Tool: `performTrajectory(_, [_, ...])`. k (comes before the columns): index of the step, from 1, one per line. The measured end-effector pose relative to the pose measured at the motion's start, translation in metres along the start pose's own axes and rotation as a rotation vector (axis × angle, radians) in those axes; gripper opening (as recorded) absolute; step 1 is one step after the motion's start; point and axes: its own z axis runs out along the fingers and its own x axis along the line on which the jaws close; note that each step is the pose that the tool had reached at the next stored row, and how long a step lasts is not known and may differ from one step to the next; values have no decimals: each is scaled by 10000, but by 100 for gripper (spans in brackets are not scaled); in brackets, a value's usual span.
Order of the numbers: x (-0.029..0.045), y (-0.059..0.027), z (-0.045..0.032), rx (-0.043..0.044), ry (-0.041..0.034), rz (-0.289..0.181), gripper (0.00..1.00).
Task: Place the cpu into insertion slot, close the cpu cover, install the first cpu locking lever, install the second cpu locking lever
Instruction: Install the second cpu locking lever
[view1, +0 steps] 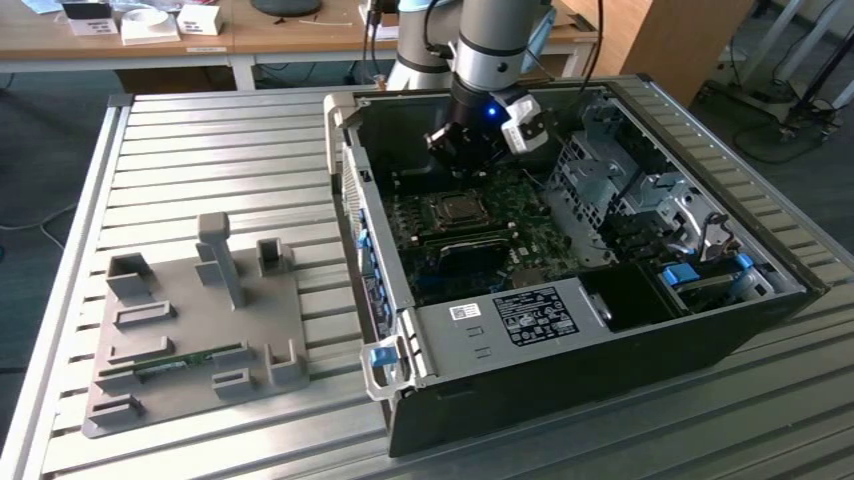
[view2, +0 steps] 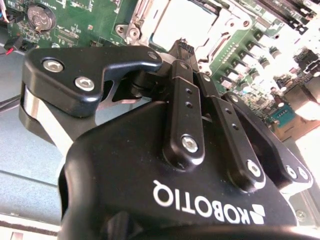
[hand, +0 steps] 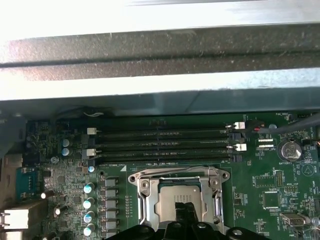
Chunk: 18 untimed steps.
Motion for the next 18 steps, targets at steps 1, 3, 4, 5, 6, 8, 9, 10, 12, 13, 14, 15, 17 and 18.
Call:
performTrajectory(1, [0,-4,0,0,0,0,11])
performTrajectory(3, [0,-8,0,0,-1,1,11])
performTrajectory(4, [0,-8,0,0,0,2,11])
performTrajectory(5, [0,-8,0,0,0,1,11])
performTrajectory(6, [0,-9,0,0,0,0,11])
performTrajectory(8, [0,-9,0,0,0,1,11])
performTrajectory(9, [0,-9,-1,0,0,1,11])
performTrajectory(10, [0,-10,-5,2,1,1,11])
performTrajectory(12, [-1,-9,-13,1,0,1,11])
performTrajectory(13, [-1,-8,-17,0,0,1,11])
performTrajectory(14, [-1,-8,-21,1,0,1,11])
performTrajectory(15, [-1,-8,-24,0,-1,0,11])
performTrajectory(17, [-1,-7,-24,-3,-2,0,11])
performTrajectory(18, [-1,-8,-24,-3,-2,0,11])
